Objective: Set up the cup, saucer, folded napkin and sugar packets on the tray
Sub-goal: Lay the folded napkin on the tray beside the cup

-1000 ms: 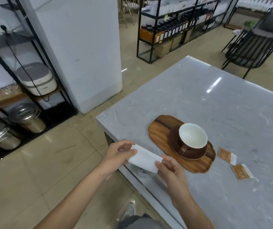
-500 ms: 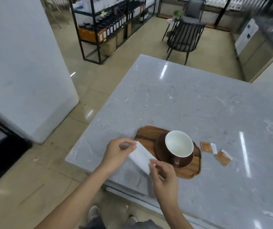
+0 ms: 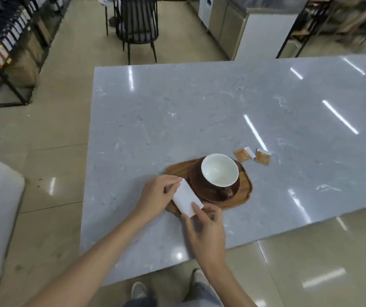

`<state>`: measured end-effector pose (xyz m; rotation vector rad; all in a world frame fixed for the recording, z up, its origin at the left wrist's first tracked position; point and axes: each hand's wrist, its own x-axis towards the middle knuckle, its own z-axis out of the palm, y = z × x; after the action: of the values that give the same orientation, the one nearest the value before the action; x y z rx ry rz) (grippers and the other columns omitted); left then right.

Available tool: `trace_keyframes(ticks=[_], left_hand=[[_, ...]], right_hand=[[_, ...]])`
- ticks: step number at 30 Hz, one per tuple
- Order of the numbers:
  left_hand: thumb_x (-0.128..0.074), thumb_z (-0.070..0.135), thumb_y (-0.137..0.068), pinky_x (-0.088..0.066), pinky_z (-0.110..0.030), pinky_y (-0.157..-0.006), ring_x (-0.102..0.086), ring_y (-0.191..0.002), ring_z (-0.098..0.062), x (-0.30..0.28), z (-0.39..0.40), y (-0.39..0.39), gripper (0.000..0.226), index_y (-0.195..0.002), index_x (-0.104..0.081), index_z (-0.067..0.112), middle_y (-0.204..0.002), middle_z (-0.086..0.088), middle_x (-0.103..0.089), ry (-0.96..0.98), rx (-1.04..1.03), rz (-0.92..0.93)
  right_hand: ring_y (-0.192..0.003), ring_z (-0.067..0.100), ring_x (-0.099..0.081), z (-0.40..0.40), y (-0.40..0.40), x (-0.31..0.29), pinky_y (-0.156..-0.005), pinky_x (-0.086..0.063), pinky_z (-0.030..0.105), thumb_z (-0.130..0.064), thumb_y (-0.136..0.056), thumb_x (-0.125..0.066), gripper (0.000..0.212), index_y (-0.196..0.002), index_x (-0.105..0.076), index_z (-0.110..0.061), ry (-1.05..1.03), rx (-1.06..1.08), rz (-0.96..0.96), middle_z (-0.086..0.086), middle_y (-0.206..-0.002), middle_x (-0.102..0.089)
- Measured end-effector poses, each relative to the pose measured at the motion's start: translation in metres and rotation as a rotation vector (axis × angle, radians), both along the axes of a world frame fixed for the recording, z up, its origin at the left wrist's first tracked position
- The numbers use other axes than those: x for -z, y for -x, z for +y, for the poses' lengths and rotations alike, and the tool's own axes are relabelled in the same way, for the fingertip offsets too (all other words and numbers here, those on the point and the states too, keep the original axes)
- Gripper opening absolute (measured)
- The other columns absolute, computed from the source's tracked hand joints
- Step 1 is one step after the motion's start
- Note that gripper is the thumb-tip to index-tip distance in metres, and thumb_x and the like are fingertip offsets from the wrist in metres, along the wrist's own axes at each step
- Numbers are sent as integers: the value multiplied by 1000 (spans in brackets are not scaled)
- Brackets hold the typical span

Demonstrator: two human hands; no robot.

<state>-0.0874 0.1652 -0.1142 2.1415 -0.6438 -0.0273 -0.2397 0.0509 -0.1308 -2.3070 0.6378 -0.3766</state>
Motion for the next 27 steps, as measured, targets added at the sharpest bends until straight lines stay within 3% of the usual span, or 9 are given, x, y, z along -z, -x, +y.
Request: trace_keyframes(ticks=[3,5,11,15,19,24,27], left_hand=[[-72,14,-92,-44,-30,-107,-52,-128,-21,4,4,-6,19,-109,-81,15,-113,5,-78,-69,58,-162],[-73,15,-92,-41,-30,-111,-48,-135,-23,8,8,-13,20,-111,-80,16,-114,4,-77,-84,104,-204],[-74,12,-90,-31,-15,-114,-46,-136,-21,19,8,-29,25,-114,-79,16,-116,3,-76,-33,192,-216],[-71,20,-93,-31,-18,-115,-39,-139,-15,18,-1,-43,26,-119,-76,20,-121,8,-74,-36,232,-134],[-68,23,-95,-14,2,-107,-34,-141,-11,18,-3,-49,28,-122,-75,21,-124,11,-71,-53,258,-87],[-67,21,-96,-13,4,-107,-32,-141,-8,18,-5,-52,29,-124,-73,19,-126,15,-66,-42,267,-78],[-67,20,-96,-29,-12,-113,-34,-140,-2,16,-6,-52,32,-127,-71,20,-128,20,-61,-20,267,-103]], right_hand=[[-110,21,-57,12,0,7,-79,-58,32,-44,-91,-69,40,-127,-68,-28,185,66,1,6,-131,-53],[-114,26,-52,17,-1,13,-82,-55,36,-43,-93,-65,38,-127,-67,-26,285,78,-16,8,-132,-55],[-110,23,-51,31,-9,21,-83,-50,33,-46,-95,-63,40,-129,-66,-25,395,162,43,5,-125,-60],[-108,21,-51,37,-19,18,-82,-47,30,-47,-96,-61,41,-129,-67,-24,394,221,82,4,-121,-61],[-107,22,-53,40,-25,14,-81,-48,32,-44,-96,-63,40,-130,-67,-24,354,247,77,5,-121,-60],[-108,22,-56,42,-26,11,-82,-51,31,-45,-92,-68,41,-128,-67,-27,316,248,47,3,-122,-60],[-108,18,-56,39,-21,0,-78,-55,30,-48,-89,-68,38,-123,-69,-32,302,220,-7,1,-123,-59]])
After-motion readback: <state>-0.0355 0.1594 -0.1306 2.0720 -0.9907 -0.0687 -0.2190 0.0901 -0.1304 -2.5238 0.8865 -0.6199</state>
